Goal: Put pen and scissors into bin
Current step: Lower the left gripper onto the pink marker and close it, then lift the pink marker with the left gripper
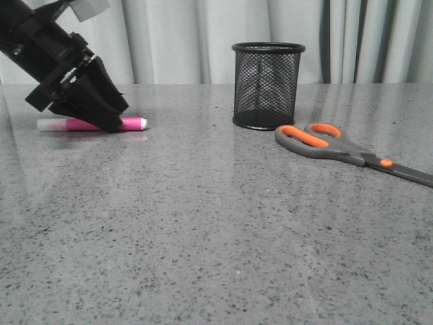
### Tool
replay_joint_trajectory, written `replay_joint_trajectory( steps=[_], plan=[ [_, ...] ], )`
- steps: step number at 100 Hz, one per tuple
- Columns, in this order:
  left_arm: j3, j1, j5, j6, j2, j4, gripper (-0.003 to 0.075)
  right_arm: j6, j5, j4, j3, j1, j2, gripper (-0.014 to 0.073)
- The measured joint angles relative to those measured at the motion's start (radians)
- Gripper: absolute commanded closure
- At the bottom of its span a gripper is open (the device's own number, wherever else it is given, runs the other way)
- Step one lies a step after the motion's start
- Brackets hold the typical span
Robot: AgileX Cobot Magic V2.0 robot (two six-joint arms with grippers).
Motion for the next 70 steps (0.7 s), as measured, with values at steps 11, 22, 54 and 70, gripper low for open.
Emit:
replay_joint_trajectory(
  steps=[11, 22, 54, 70],
  plan=[
    [-0.005, -0.002, 0.004, -0.014, 0.004, 0.006, 0.0495, 0.000, 0.000, 0.000, 0.000, 0.000, 0.000, 0.0160],
    [-0.006, -0.006, 0.024, -0.055, 0.004, 0.027, 0.0667, 0.000, 0.000, 0.000, 0.000, 0.000, 0.000, 0.0160],
    [-0.090, -0.008, 0.104, -0.201, 0.015, 0.095, 0.0739, 0.000, 0.000, 0.000, 0.000, 0.000, 0.000, 0.0160],
    [-0.179, -0.015, 0.113, -0.250, -0.026, 0.055, 0.0739, 0.000, 0.000, 0.000, 0.000, 0.000, 0.000, 0.0160]
  ],
)
